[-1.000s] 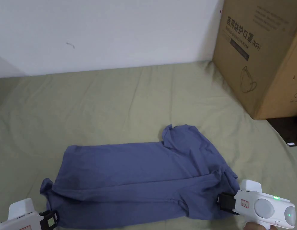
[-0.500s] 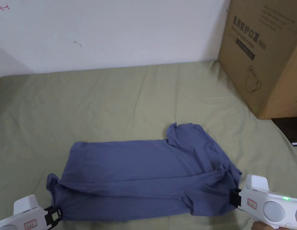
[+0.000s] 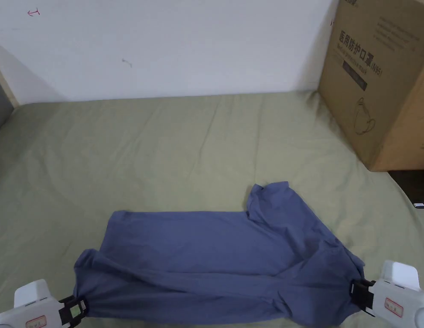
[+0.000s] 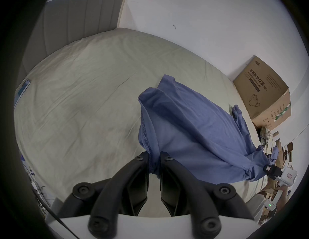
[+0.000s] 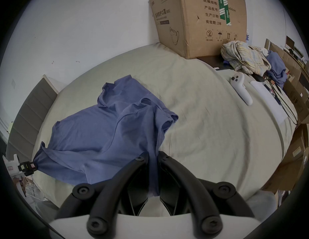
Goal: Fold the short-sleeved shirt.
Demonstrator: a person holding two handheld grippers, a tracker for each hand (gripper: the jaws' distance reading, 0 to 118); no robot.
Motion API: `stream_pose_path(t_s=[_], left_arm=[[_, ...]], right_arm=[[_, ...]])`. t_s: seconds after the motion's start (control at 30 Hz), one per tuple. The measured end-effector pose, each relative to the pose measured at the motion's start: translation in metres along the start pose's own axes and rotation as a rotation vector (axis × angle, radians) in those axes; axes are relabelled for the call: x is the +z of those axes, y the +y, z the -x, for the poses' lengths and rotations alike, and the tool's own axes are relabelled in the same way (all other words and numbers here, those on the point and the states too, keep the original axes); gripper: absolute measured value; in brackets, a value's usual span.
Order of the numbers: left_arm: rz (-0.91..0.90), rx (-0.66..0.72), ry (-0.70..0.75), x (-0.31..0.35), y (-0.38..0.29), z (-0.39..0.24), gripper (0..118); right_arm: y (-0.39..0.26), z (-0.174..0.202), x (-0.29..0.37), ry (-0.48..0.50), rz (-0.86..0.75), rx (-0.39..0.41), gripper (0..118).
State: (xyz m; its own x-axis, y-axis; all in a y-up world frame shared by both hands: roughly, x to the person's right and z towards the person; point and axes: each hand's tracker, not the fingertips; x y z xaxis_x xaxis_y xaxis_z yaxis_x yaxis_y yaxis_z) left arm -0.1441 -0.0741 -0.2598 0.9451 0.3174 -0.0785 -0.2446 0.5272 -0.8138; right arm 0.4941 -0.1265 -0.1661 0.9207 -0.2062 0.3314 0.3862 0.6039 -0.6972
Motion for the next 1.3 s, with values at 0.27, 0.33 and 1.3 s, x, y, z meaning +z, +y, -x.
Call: stream_pose_path(t_s=[0.27,0.33,1.3], left_arm=[[0.056,0.018,0.043,0.009,-0.047,0.026,11],[0.071,0.015,0.054,-0.004,-0.053,0.03,11],[-0.672,-0.306,0.007,0.15,0.005,-0.141,94]], right_arm=[[-0.052,-0.021,0.007,-0.006,0.053,-0.044,6],[-0.061,-0.018,-0.002,-0.022,0.072,-0.05,6],[0.046,0.162,0.221,0.015,-0.643,0.279,78]])
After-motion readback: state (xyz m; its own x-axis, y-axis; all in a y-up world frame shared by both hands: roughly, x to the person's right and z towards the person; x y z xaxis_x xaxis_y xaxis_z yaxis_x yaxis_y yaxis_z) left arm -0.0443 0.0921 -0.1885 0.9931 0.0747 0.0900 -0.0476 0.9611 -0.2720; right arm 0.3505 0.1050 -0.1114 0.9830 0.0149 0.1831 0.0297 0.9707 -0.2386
